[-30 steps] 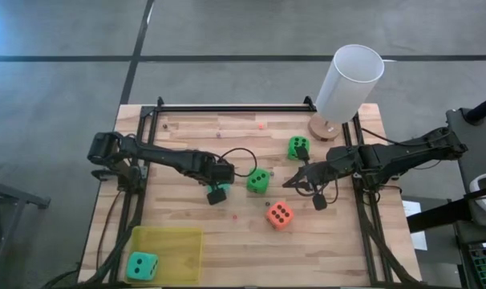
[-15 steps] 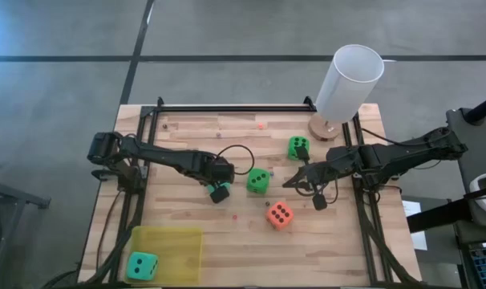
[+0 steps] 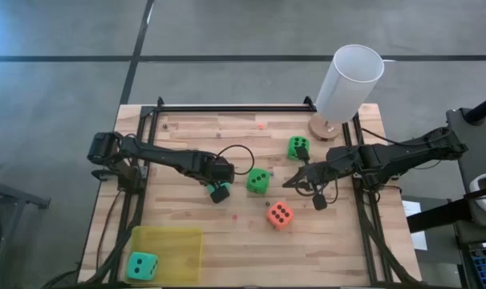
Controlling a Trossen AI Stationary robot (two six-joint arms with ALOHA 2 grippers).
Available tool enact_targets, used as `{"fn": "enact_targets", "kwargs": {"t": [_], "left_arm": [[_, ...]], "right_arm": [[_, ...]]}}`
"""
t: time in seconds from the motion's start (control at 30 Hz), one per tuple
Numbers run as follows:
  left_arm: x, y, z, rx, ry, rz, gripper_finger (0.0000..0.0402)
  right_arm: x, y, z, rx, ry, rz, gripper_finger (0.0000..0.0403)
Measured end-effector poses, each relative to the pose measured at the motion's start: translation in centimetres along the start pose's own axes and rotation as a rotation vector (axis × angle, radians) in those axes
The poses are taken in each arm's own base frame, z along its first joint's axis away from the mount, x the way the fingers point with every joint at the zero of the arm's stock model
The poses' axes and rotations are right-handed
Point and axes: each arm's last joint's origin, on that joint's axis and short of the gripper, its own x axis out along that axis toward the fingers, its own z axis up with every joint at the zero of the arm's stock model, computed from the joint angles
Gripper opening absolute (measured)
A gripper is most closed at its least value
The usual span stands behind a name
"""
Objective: Pick & Place Dice
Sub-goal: Put the large blue dice into the yellow bin
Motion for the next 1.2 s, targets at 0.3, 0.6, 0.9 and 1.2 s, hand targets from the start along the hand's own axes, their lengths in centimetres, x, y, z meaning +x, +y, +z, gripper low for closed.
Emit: {"fn": "enact_targets", "kwargs": {"t": [0.3,0.6,0.9,1.2], "left_arm": [[0.0,0.01,0.03,0.0,-0.007,0.005,0.0397],[0.0,0.0,0.07,-0.001,-0.013,0.008,0.0389],[0.0,0.0,0.07,0.0,-0.013,0.008,0.0374],[0.0,0.0,0.07,-0.001,-0.013,0.008,0.0372]], "right_arm": [[0.0,-0.01,0.0,0.0,0.0,0.0,0.0008],[0.0,0.0,0.0,0.0,0.0,0.0,0.0008],[0.0,0.0,0.0,0.001,0.0,0.0,0.0008],[0.0,0.0,0.0,0.0,0.0,0.0,0.0008]]}}
